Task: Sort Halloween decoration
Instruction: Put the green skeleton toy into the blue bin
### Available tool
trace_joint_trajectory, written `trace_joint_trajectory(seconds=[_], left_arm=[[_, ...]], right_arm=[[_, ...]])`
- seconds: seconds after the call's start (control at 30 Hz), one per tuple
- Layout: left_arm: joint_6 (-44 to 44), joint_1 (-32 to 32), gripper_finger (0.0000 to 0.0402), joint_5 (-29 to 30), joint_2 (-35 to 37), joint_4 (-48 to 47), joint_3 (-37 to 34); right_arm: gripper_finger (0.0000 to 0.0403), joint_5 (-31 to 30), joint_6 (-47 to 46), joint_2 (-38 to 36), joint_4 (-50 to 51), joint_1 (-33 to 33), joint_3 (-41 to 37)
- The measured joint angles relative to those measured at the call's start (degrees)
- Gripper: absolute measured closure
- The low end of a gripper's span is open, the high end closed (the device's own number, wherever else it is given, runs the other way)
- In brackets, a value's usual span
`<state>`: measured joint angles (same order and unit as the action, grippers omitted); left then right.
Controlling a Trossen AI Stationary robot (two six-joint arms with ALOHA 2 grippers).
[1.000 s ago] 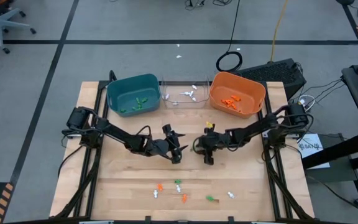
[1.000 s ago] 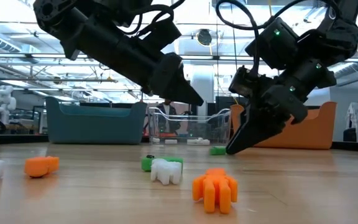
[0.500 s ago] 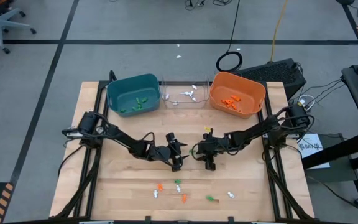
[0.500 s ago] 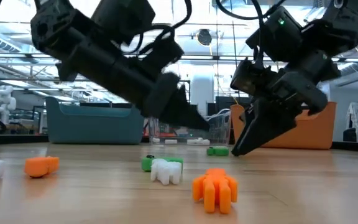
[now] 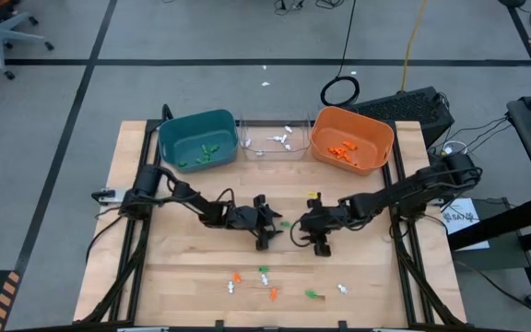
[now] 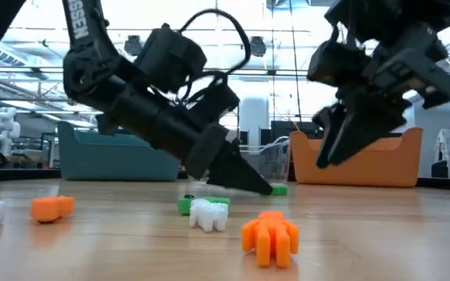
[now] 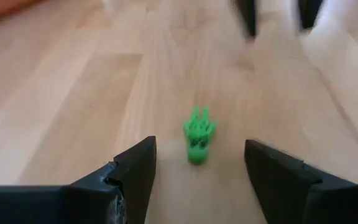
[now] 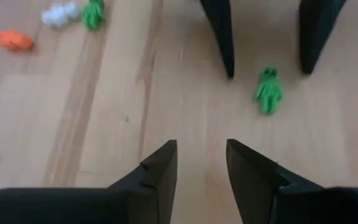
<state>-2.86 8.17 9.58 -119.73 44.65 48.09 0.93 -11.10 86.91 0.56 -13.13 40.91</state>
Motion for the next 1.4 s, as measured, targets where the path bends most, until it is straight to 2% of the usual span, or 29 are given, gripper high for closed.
trace_joint_trajectory(seconds=[0.1, 0.23, 0.43, 0.6, 0.73, 0.87, 1.0, 1.17, 1.4], left_arm=[[-1.18, -1.05, 0.0173, -2.19, -1.12, 0.77, 0.09], [-0.88, -1.69, 0.0213, -3.33, -3.04, 3.04, 0.65], [0.69, -1.66, 0.0304, -3.85, -4.52, 3.06, 1.64], [2.98, -1.63, 0.0384, -4.02, -4.52, 2.45, 1.62], [3.81, -1.46, 0.0377, -4.01, -3.94, 1.61, 1.62], [9.59, -0.21, 0.0373, -2.45, -0.56, -2.18, 1.38], [18.69, 2.39, 0.0382, 4.68, 6.34, -11.24, 1.25], [30.72, 6.74, 0.0383, 16.45, 14.75, -20.67, 1.29], [48.64, 13.00, 0.0384, 22.47, 22.60, -21.86, 1.40]], right_arm=[[0.0280, -2.61, 1.52, -1.76, -0.02, -0.69, 0.00], [0.0280, -5.91, 3.59, -4.04, 1.11, -1.04, 0.00], [0.0280, -10.97, 4.84, -8.97, 3.59, -1.26, 0.02], [0.0280, -11.77, 5.47, -12.57, 4.77, -1.26, 0.04], [0.0280, -14.23, 6.58, -13.52, 4.22, -1.26, 0.04], [0.0280, -18.79, 8.02, -13.25, 4.23, -1.24, 0.04], [0.0280, -21.88, 9.26, -13.04, 4.01, -1.24, 0.04], [0.0280, -22.12, 10.78, -13.04, 2.26, -1.13, 0.04], [0.0280, -22.12, 15.09, -13.06, -6.87, -1.13, 0.06]])
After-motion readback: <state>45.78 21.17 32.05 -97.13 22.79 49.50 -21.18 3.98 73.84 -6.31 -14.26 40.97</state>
